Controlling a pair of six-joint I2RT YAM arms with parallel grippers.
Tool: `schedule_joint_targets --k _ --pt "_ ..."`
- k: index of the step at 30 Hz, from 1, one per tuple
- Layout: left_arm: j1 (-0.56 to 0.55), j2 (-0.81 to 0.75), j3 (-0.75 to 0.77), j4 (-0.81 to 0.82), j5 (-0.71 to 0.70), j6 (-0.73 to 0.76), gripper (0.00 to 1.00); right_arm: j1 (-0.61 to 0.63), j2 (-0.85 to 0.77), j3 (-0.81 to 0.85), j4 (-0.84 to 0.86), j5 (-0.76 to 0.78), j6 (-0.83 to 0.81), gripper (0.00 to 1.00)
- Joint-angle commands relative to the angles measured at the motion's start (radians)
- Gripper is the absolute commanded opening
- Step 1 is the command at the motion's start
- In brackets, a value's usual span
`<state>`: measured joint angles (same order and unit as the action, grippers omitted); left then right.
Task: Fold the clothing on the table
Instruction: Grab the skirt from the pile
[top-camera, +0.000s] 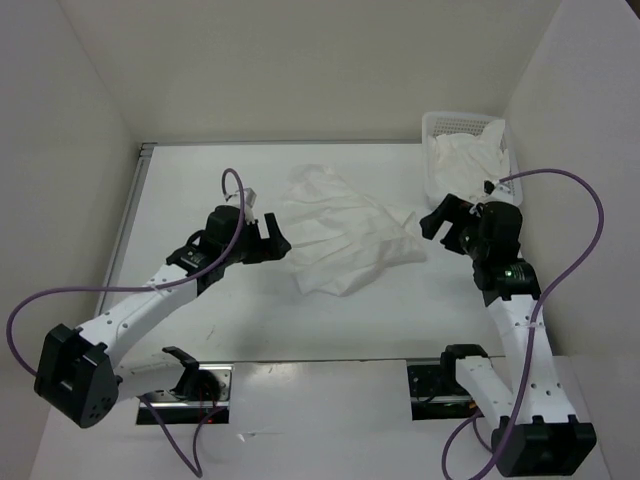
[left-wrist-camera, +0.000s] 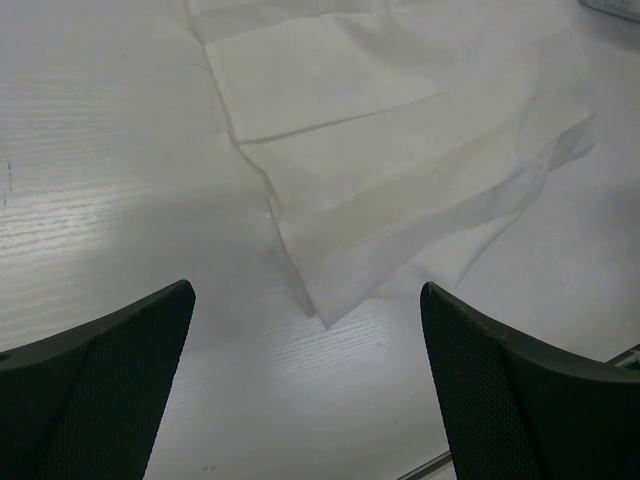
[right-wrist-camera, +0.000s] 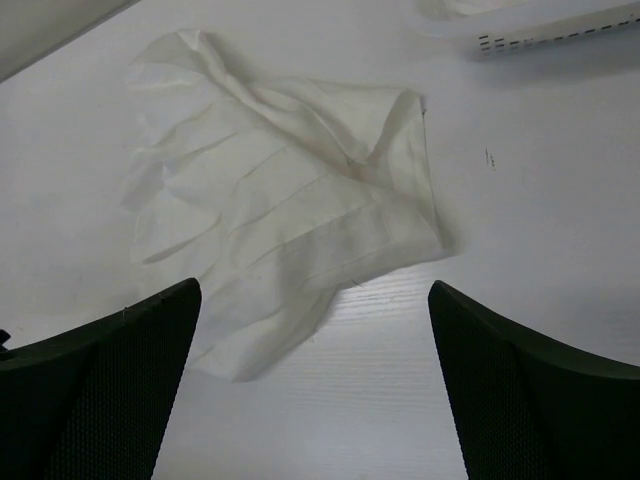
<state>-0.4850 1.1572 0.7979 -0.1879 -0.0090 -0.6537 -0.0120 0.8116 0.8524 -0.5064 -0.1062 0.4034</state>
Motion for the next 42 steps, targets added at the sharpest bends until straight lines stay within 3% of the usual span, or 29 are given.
schedule_joint_targets --k 1,7,8,12,19,34,37,38,42 --pt "0.0 -0.056 -0.006 0.021 0.012 0.029 1.0 -0.019 0.043 -0.016 0.072 -0.041 0.017 0.97" --pt "0.0 -0.067 -0.016 0.031 0.012 0.029 1.0 -0.078 0.21 0.02 0.072 -0.157 -0.004 0.76" --pt "0.0 -0.067 -0.016 0.031 0.021 0.029 1.0 -0.078 0.24 0.034 0.072 -0.158 -0.015 0.67" --pt "0.0 -0.057 -0.016 0.031 0.044 0.029 1.0 -0.036 0.443 0.134 0.025 -0.072 -0.055 0.48" --pt "0.0 -0.069 -0.016 0.031 0.044 0.029 1.0 -0.023 0.667 0.197 0.029 -0.041 -0.055 0.44" --pt "0.0 -0.1 -0.025 0.05 0.053 0.029 1.0 0.03 0.86 0.186 -0.003 -0.053 -0.074 0.51" --pt "0.0 -0.1 -0.035 0.05 0.053 0.029 1.0 0.041 0.873 0.186 -0.003 -0.151 -0.096 0.18" --pt "0.0 -0.1 -0.035 0.05 0.053 0.029 1.0 0.05 0.873 0.186 -0.003 -0.174 -0.097 0.0" --pt "0.0 -0.109 -0.035 0.05 0.044 0.029 1.0 0.084 0.729 0.201 -0.021 -0.245 -0.075 0.0"
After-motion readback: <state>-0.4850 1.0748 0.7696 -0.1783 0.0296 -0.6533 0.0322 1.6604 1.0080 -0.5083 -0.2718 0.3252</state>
